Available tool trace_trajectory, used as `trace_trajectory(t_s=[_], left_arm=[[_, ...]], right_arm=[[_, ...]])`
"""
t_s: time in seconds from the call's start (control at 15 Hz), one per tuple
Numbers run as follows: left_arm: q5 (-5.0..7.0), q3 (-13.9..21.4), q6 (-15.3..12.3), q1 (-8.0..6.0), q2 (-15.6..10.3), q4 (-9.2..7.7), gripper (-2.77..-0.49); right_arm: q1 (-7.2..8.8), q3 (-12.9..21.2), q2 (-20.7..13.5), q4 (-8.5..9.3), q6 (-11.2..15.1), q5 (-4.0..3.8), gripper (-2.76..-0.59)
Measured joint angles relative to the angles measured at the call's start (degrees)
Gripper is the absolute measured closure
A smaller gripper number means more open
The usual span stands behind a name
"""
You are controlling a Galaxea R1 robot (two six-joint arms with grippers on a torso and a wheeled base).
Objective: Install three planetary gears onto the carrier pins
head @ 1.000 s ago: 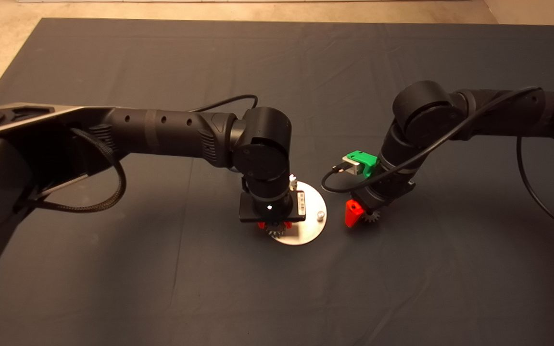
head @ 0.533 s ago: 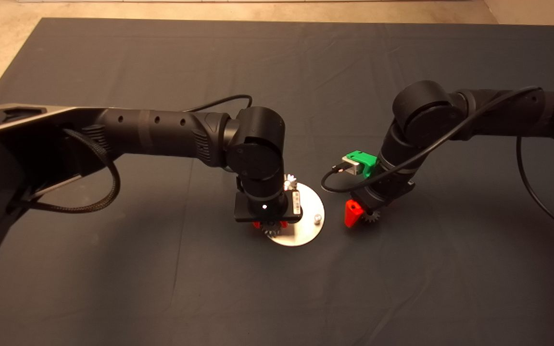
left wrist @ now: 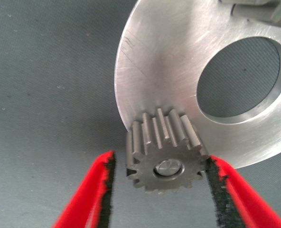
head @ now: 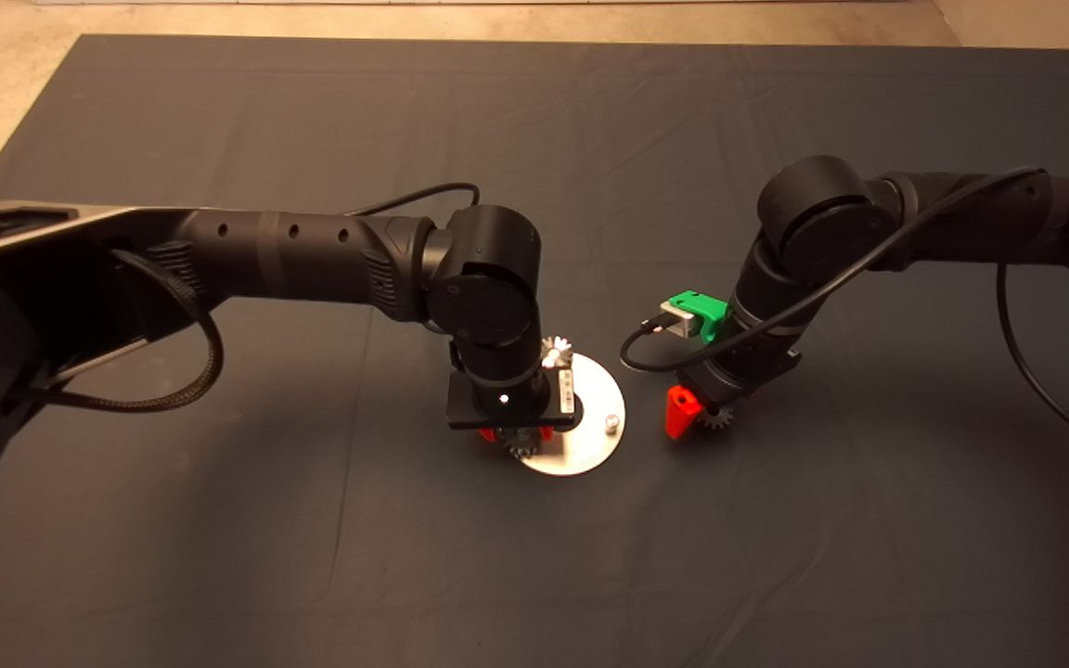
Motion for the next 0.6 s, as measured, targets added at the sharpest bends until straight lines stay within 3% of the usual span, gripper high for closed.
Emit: trace_trajectory(t_s=[0.2, 0.4, 0.6], left_arm=[[-0.1, 2.72, 0.01, -0.73, -0.5, -0.24, -1.35], [-0.53, 5.53, 0.1, -4.96, -2.56, -0.17, -1.47], [-0.51, 9.2, 0.1, -4.43, -6.91, -0.28, -1.63]], right_arm=[[0.0, 0.0, 0.0, 0.01, 0.02, 0.02, -2.73], [0.0, 0.0, 0.02, 0.0, 0.02, -0.02, -2.73], [0.02, 0.0, 0.2, 0.0, 0.02, -0.02, -2.73]])
